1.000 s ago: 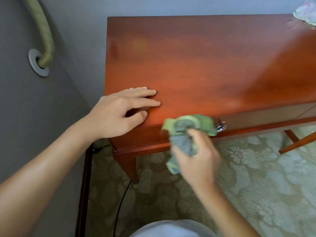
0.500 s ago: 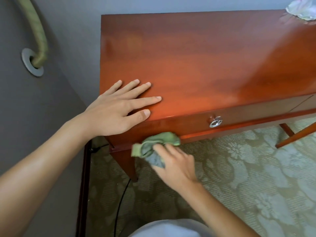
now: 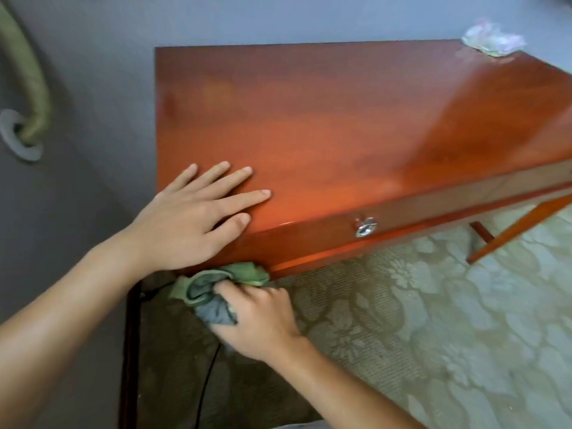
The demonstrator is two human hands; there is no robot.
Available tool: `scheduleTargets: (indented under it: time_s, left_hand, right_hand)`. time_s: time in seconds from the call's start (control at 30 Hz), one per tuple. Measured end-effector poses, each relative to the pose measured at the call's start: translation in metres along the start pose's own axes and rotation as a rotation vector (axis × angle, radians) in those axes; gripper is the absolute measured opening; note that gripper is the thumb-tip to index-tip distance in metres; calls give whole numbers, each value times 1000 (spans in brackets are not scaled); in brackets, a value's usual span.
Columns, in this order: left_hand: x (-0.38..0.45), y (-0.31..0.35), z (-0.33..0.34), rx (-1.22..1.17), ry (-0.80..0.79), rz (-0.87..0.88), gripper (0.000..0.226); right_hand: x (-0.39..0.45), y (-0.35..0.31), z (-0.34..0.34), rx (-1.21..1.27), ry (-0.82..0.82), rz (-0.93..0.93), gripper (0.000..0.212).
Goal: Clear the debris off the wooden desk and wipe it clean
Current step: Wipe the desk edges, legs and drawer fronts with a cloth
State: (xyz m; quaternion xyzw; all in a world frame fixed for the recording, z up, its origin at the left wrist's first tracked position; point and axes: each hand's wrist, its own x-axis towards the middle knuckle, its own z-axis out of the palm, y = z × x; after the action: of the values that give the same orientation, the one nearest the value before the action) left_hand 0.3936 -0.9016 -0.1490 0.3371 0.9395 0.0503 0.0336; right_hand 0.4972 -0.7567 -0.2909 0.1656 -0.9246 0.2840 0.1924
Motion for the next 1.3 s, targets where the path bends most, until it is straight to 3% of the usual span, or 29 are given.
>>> scheduleTargets:
  time_s: [0.23, 0.37, 0.47, 0.6, 0.73, 0.83, 0.97, 1.07, 1.17, 1.3]
  left_hand:
    - [25, 43, -4, 85, -80, -36, 66]
    - [94, 96, -7, 53, -113, 89, 73]
    - [158, 142, -4, 57, -105, 104, 64]
    - [201, 169, 8, 14, -97, 44, 64]
    - [192, 162, 13, -79, 70, 38, 63]
    - [189, 162, 12, -158, 178, 8, 57]
    - [186, 161, 15, -206, 302, -28, 51]
    - [185, 159, 14, -159, 364, -101, 47]
    - [175, 151, 14, -81, 369, -163, 48]
    - [139, 118, 4, 21, 210, -315, 56]
  right_hand:
    - [-26, 158, -116, -56, 81, 414, 48]
    - [-24, 225, -178, -59, 76, 511, 44]
    - [-26, 275, -221, 28, 200, 583, 38]
    - [-24, 315, -270, 66, 381, 563, 44]
    - [-8, 296, -284, -35, 385, 343, 37]
    - [12, 256, -278, -126, 301, 146, 36]
    - [38, 216, -268, -185, 56, -72, 38]
    - [59, 208, -284, -117, -127, 27, 27]
    - [85, 204, -295, -146, -335, 124, 30]
    - [124, 186, -292, -126, -528, 125, 41]
